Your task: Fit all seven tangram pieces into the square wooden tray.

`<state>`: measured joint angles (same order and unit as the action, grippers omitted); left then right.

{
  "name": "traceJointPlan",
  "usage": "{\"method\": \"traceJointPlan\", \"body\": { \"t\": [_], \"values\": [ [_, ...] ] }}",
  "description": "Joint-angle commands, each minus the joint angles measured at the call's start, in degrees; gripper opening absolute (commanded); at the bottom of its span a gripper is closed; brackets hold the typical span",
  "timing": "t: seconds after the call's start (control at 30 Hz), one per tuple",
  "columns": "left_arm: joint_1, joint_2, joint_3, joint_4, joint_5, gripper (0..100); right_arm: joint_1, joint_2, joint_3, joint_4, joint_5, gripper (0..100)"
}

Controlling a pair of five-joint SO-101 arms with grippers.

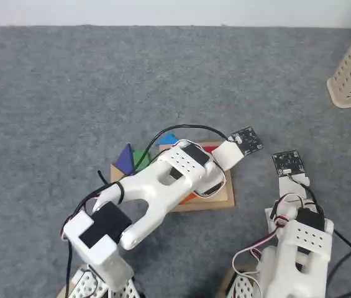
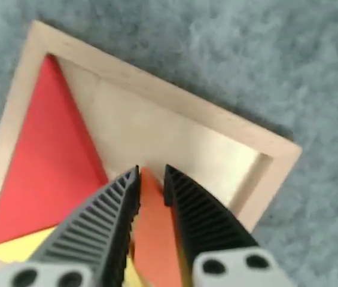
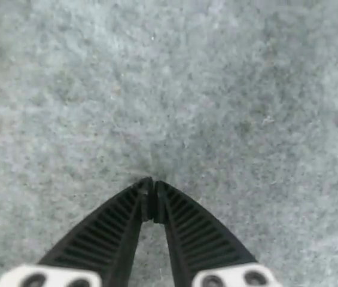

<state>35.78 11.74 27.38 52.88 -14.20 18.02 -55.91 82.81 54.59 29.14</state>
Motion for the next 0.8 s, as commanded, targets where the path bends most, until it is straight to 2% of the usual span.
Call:
{"method": "traceJointPlan", "body": {
  "t": [0.0, 0.37, 0.77],
  "values": [
    [0.1, -0.4, -1.5, 4.0, -2.3, 4, -0.3, -1.5, 0.2, -1.4, -0.5, 0.6],
    [-0.4, 0.1, -1.3, 12.4, -15.8, 4, -0.3, -1.5, 0.2, -1.5, -0.4, 0.6],
    [-4.0, -3.1, -1.2, 13.5, -17.7, 9, -0.4, -1.5, 0.2, -1.5, -0.4, 0.6]
  ]
}}
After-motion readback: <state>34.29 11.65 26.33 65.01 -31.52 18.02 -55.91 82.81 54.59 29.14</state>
